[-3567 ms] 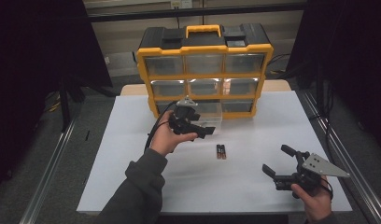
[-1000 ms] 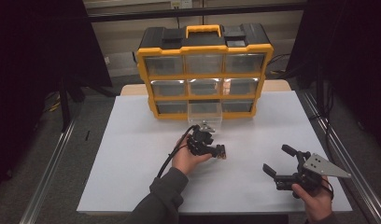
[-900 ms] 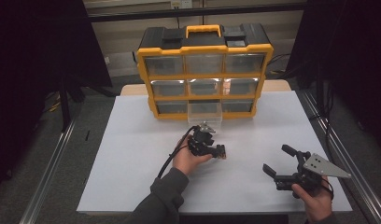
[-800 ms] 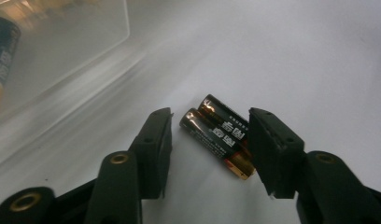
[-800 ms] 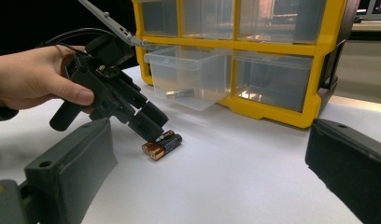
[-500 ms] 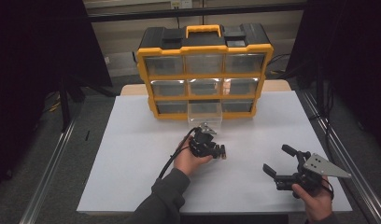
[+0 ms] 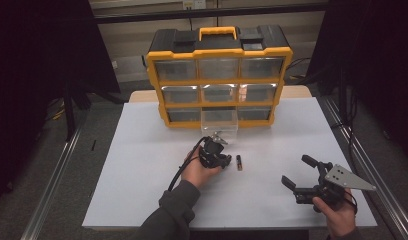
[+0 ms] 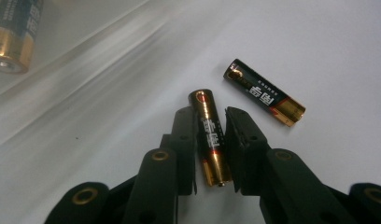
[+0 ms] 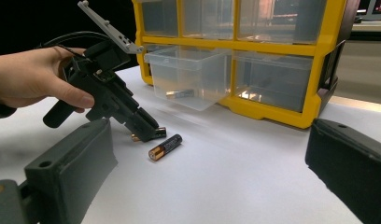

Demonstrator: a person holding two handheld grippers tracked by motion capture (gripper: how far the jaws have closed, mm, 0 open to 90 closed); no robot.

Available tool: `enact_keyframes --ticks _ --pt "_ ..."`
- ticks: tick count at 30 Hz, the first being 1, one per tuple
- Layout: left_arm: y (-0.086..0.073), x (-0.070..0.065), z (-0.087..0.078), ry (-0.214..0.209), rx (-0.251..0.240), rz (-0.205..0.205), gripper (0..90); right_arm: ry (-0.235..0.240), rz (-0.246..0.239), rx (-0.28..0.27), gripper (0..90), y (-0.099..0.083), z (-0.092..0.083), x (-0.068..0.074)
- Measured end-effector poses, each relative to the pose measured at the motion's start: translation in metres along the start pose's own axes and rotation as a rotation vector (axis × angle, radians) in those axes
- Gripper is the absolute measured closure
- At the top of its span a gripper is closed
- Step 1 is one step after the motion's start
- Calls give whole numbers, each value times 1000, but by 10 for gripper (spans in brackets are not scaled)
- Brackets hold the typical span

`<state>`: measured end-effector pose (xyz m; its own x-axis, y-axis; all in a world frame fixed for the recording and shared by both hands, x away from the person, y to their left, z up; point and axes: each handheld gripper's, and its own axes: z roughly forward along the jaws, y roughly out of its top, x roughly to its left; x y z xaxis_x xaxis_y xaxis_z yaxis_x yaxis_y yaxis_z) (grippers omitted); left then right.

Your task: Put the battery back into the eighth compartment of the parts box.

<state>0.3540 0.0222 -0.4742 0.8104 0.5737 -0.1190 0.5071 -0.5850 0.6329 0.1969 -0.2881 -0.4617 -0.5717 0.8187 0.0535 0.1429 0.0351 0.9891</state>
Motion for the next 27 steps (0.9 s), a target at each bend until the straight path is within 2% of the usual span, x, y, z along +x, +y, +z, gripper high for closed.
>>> enact_keyframes --ticks 8,9,14,16,18,22,23,24,26,27 --pt "0 -2 -2 8 20 -3 774 -3 2 4 9 0 -1 0" --pt "0 -2 -3 -6 26 -19 774 -4 2 1 9 0 -1 -1" --pt "1 3 -8 -36 34 -35 775 -4 3 3 9 0 -1 0" --pt "2 5 -11 -53 21 -53 774 -3 2 3 9 0 -1 0" --pt "3 6 -14 -58 18 -49 774 -2 4 3 9 0 -1 0" --pt "3 9 -19 -70 3 -85 774 0 0 0 9 0 0 0" --pt "3 12 -22 -76 22 -64 774 -2 0 0 9 0 0 0" --pt "3 9 -21 -79 -12 -108 774 -3 4 3 9 0 -1 0" --pt "4 12 -26 -89 8 -74 774 1 6 4 9 0 0 0" --pt "4 12 -27 -95 -3 -93 774 1 7 4 8 0 0 0"
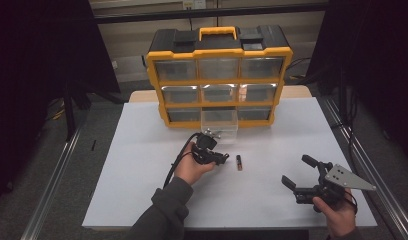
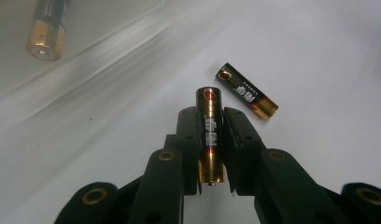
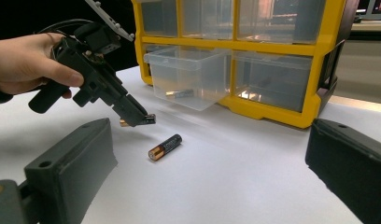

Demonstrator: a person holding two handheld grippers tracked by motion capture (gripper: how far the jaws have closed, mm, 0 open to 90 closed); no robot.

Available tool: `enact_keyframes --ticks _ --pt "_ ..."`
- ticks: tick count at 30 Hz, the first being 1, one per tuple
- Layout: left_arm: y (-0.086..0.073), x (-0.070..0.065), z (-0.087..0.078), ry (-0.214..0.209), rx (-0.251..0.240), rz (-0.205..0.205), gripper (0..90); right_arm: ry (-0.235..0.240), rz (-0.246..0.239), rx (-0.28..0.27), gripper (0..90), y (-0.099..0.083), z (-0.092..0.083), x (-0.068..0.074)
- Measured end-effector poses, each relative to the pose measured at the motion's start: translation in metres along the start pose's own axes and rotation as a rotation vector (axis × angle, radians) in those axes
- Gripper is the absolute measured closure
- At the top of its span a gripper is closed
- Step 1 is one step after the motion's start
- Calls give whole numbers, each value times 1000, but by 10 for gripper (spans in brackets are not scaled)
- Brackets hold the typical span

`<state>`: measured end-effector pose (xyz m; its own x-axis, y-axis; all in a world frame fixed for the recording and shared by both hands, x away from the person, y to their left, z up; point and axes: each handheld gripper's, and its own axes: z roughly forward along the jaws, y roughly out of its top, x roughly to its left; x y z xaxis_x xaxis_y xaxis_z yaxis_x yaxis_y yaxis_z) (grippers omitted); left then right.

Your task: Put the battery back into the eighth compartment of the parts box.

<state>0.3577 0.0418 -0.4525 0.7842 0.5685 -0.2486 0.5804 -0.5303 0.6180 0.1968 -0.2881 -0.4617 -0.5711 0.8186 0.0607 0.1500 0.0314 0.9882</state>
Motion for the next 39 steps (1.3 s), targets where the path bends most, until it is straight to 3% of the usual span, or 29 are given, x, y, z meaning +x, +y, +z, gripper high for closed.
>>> enact_keyframes --ticks 1,2,4,5,7,11,14,23,24,28,33,35,38,39 --pt "1 2 -2 -6 16 22 774 1 -1 0 9 0 0 0" --pt "1 -1 -1 -7 -15 -14 774 1 -4 -2 9 0 0 0" --pt "3 2 -6 -6 5 15 774 2 -6 -5 9 0 0 0" --pt "4 0 -6 -3 -11 -6 774 0 -7 -4 9 0 0 0" --pt "5 2 -9 -10 3 7 774 -5 -3 -2 9 0 0 0" --pt "8 2 -13 -18 -19 -17 774 -3 -3 0 9 0 0 0" --pt "10 4 -17 -14 -9 1 775 2 -7 -6 9 0 0 0" --pt "18 7 -27 -16 -26 -22 774 1 -2 -1 9 0 0 0" --pt "20 8 -30 -16 -19 -5 774 0 -3 -1 9 0 0 0" --pt "26 8 -35 -25 -37 -15 774 0 -5 -2 8 0 0 0" --pt "34 10 -41 -22 -30 5 775 1 -6 -3 9 0 0 0" --pt "36 10 -43 -19 -35 -10 774 0 -1 1 9 0 0 0" --pt "40 11 -47 -18 -31 8 774 0 -2 0 9 0 0 0" --pt "41 10 -47 -18 -49 -9 774 -1 -4 -2 9 0 0 0"
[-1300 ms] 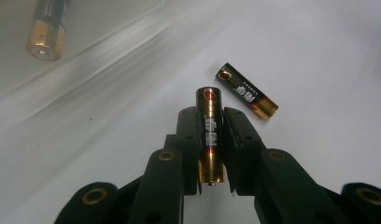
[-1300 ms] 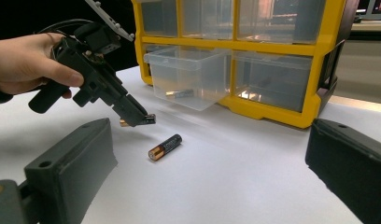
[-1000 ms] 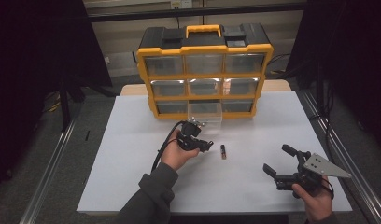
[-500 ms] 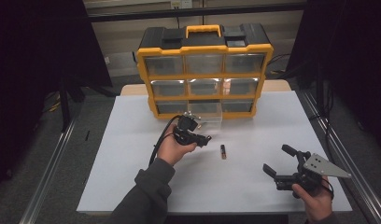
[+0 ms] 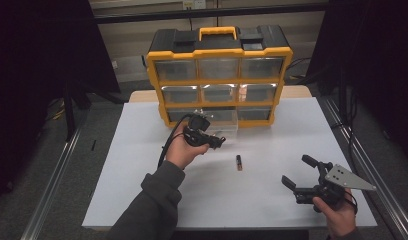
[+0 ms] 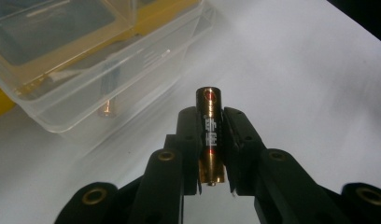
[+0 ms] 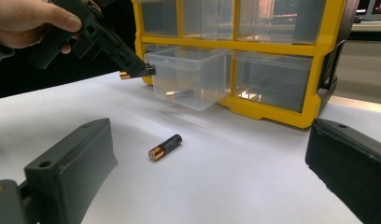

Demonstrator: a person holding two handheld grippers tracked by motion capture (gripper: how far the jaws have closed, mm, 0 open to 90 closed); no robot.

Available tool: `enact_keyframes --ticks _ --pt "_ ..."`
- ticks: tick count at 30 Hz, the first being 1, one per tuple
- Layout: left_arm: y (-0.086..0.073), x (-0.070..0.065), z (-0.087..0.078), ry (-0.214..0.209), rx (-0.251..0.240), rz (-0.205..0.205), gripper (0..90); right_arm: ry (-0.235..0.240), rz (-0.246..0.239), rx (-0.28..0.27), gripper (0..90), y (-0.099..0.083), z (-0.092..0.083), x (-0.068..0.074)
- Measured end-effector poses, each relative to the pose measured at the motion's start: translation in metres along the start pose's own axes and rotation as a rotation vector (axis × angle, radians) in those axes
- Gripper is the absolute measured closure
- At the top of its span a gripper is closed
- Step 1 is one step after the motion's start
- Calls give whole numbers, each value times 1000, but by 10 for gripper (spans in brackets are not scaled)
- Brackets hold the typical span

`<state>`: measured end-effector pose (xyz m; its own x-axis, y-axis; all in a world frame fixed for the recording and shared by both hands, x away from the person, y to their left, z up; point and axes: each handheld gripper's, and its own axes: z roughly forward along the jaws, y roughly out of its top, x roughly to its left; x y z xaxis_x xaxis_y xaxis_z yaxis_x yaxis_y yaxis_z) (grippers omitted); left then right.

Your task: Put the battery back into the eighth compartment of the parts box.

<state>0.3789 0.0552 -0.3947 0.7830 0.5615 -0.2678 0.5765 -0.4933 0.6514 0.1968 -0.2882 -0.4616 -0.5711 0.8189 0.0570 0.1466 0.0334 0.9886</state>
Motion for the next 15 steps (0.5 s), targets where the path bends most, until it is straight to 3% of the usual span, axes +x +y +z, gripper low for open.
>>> enact_keyframes --ticks 12,13,15 --pt "13 5 -9 13 7 17 774 0 1 2 9 0 0 0" --pt "14 3 -9 18 -8 -4 774 0 2 2 8 0 0 0" --pt "16 6 -11 12 2 15 774 -2 0 1 9 0 0 0"
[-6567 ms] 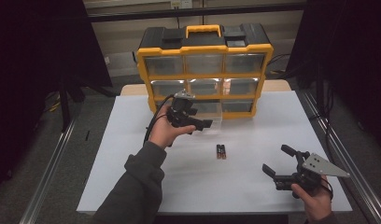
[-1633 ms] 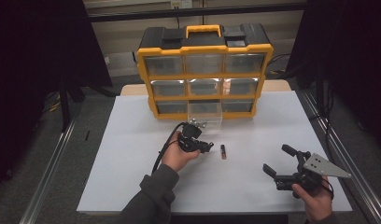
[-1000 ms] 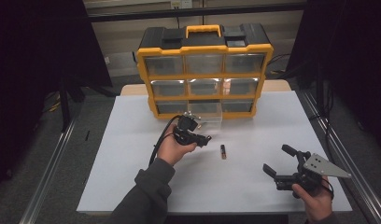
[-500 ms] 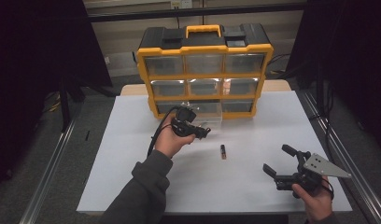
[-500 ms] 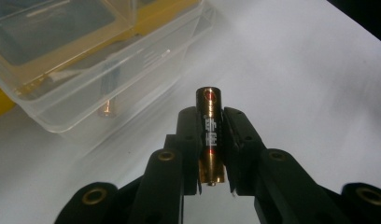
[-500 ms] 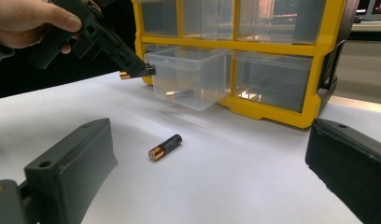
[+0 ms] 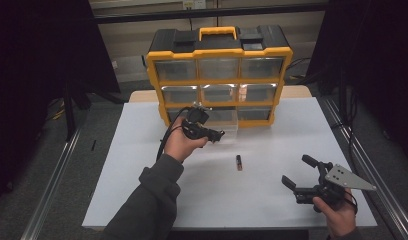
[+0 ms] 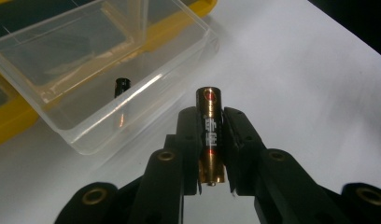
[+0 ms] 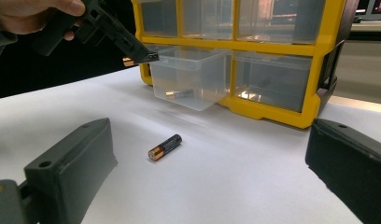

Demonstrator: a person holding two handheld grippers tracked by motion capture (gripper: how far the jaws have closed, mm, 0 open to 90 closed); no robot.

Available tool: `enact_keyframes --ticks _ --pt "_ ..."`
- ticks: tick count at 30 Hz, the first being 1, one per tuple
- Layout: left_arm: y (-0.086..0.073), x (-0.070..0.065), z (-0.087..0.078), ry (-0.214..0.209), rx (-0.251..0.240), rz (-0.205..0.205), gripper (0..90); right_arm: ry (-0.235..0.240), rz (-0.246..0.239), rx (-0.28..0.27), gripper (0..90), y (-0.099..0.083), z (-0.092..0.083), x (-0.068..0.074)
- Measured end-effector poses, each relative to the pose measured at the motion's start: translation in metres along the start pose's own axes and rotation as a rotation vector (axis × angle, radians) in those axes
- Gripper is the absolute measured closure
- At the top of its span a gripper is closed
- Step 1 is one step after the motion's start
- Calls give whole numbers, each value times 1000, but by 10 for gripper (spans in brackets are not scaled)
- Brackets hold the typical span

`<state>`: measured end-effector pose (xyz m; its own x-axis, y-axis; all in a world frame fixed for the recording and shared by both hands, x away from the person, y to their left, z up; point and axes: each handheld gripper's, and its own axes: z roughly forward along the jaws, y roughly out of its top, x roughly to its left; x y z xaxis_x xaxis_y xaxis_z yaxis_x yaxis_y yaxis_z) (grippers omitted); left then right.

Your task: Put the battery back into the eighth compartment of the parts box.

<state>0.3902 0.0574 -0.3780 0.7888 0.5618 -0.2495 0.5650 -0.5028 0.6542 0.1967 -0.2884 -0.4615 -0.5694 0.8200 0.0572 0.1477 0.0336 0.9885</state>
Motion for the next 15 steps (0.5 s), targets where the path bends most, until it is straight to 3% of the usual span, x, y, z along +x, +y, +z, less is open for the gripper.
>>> enact_keyframes --ticks 2,3,6,7,8,13,14,15 --pt "2 -1 -1 7 -2 -16 774 -1 4 -4 9 0 0 0" --pt "3 1 -2 8 7 4 774 1 3 -4 9 0 0 0" --pt "6 1 -3 16 -7 -16 774 -3 -1 0 9 0 0 0" --pt "7 3 -4 7 4 7 774 -1 -1 2 9 0 -1 0" --pt "8 2 -4 12 -13 -18 774 -1 -1 2 9 0 -1 0" --pt "14 9 -7 22 1 6 774 -1 -2 2 9 0 -1 0" --pt "14 8 -6 24 -16 -16 774 -2 -4 0 9 0 -1 0" --pt "15 10 -8 27 2 3 774 -3 -2 -2 9 0 0 0"
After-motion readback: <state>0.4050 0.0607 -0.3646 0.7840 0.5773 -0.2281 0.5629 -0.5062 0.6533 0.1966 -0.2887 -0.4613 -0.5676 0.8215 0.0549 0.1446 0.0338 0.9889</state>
